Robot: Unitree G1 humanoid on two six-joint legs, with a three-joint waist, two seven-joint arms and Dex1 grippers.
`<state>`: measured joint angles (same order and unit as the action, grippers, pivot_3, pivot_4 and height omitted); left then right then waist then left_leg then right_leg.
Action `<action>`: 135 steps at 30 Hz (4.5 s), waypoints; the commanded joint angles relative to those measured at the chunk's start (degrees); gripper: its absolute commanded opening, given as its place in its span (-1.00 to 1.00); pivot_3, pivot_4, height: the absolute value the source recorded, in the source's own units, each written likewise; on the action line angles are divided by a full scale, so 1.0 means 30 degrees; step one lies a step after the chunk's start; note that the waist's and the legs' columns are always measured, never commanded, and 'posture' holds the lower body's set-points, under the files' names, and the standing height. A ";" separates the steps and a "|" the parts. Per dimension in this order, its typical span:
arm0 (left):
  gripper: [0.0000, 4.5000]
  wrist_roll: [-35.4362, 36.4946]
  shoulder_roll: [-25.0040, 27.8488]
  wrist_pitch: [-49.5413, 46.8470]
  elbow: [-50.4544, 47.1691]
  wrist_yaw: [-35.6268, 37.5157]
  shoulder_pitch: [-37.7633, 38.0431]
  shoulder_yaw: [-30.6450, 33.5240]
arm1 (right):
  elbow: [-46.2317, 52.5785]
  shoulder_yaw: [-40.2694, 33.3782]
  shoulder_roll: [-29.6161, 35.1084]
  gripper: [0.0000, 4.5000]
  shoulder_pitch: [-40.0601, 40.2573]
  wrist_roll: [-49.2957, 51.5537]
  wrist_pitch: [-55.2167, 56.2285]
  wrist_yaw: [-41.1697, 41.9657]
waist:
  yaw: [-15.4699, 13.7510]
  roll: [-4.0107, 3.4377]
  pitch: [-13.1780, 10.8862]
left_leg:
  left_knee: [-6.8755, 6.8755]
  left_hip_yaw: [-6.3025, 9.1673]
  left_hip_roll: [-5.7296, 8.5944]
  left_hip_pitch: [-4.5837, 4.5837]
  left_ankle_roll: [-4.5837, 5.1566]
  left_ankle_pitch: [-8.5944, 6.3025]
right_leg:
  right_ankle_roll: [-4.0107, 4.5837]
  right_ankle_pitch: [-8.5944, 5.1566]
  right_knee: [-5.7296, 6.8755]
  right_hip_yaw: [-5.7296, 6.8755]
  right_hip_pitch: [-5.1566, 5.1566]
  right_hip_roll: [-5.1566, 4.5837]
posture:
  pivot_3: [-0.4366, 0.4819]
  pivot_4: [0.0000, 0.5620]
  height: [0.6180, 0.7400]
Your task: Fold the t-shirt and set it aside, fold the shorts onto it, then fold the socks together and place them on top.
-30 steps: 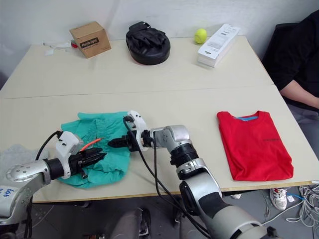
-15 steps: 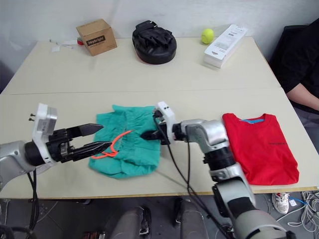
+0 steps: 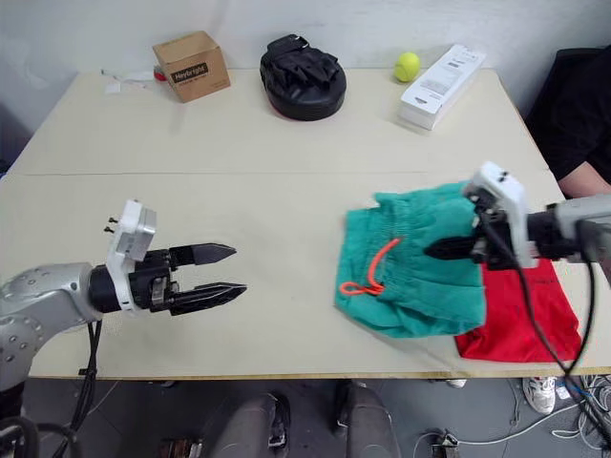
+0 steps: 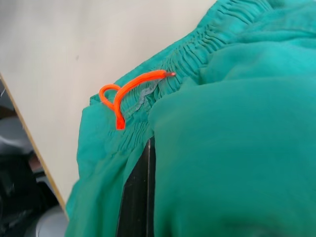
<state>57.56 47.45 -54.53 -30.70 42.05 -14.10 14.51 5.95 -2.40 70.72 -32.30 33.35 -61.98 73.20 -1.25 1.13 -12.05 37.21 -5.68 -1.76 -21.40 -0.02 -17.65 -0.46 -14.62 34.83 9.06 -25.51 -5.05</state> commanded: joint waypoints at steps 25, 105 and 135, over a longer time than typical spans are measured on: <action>1.00 -0.1191 0.0333 0.2295 -0.0881 0.2992 -0.3193 -0.2890 | -1.6198 -0.1333 0.0877 -0.49 0.1486 -0.6052 1.1985 0.1357 | -0.0052 -0.0004 -0.0021 | 0.0106 -0.0122 -0.0071 0.0057 -0.0114 0.0094 | 0.0014 0.0026 0.0041 -0.0202 0.0004 0.0175 | -0.05 -0.47 1.00; -0.97 -1.2027 -0.0390 -0.1362 -0.0209 -0.4340 0.5184 0.2692 | 0.4337 0.1830 -1.0337 1.00 -0.1399 0.2534 0.7356 -0.0717 | 0.0004 0.0076 0.0008 | 0.0323 -0.0410 -0.0263 0.0071 0.0072 -0.0223 | 0.0194 0.0120 0.0305 -0.0475 -0.0207 0.0236 | -0.05 -0.47 1.00; 0.22 -1.0008 -0.6633 -0.6846 0.2585 -0.2875 -1.0354 -0.7422 | 0.6159 0.2345 -0.9130 1.00 0.2067 -0.1266 0.9850 -0.3767 | 0.0011 0.0141 -0.0009 | 0.0332 -0.0394 -0.0263 0.0088 -0.0149 -0.0020 | 0.0159 0.0135 0.0348 -0.0524 -0.0185 0.0339 | -0.05 -0.47 1.00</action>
<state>25.46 26.27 -75.55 -20.09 31.74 -43.11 -11.57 22.58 4.28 43.41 -25.96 30.67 -34.29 62.56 -1.22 1.56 -12.08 38.21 -6.86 -2.54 -21.14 -0.48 -17.71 0.02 -14.21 35.88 7.49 -26.06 -4.04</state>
